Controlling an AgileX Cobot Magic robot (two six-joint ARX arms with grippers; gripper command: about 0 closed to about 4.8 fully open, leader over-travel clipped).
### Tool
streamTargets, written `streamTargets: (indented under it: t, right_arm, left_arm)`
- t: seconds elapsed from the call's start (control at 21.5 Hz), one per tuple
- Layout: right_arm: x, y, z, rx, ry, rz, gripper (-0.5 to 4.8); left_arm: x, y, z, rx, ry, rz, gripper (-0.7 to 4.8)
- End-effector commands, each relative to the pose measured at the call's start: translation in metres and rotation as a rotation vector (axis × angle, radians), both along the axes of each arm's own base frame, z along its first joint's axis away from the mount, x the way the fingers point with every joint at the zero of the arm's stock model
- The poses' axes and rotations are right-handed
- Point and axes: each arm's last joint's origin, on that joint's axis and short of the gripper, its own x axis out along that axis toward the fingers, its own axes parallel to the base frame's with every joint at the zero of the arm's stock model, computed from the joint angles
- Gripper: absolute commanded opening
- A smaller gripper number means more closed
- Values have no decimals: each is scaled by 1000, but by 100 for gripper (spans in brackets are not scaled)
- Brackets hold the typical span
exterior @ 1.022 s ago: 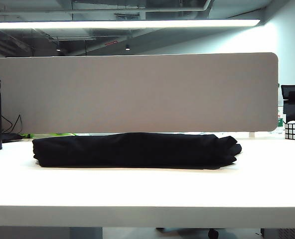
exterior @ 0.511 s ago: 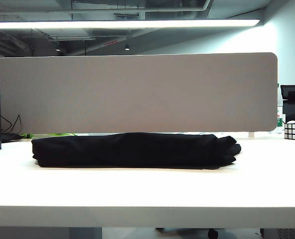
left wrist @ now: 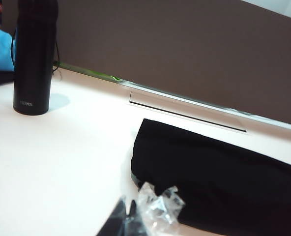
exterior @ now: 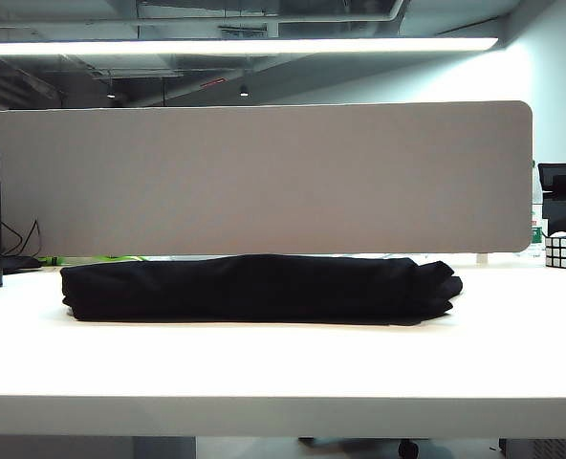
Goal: Fold the bottom side of the T-shirt horizontally towards the center, about one-third of the way, then fold the sleeve back towards the center, creating a straight line along the edge of the T-shirt, and finally fold the bottom of the T-shirt up towards the top, creating a neat rectangle.
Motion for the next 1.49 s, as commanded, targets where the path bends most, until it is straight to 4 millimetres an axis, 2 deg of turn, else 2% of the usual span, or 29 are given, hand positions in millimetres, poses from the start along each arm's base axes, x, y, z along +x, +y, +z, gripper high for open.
streamTargets:
  t: [0.05,0.37,0.51,0.65,0.79,0.93,1.25,1.49]
  right_arm:
    - [3,1,-10,-8,-6,10,-4]
    - [5,9,-11,-90,8,80,-4]
    - [5,20,-11,-147,4,133,-4]
    - [5,29,-6,-187,-42,135,-4]
    - [4,36,2,-225,-125,146,-4]
    - [4,36,10,-220,-199,138,-4]
    - [5,31,9,-193,-195,194,-4]
    - [6,21,10,-153,-203,136,-4]
  left_arm:
    - [0,0,2,42,-18,6,-5]
    - [0,1,2,67,-22,47,-5]
    - [0,0,2,157,-25,28,-5]
    - [-1,-4,4,208,-43,14,-5]
    - [-2,-4,13,250,-139,45,-5]
    - [-3,-4,18,256,-196,54,-5]
    - [-3,-4,18,291,-192,57,-5]
    - [-3,-6,19,308,-209,-11,-5]
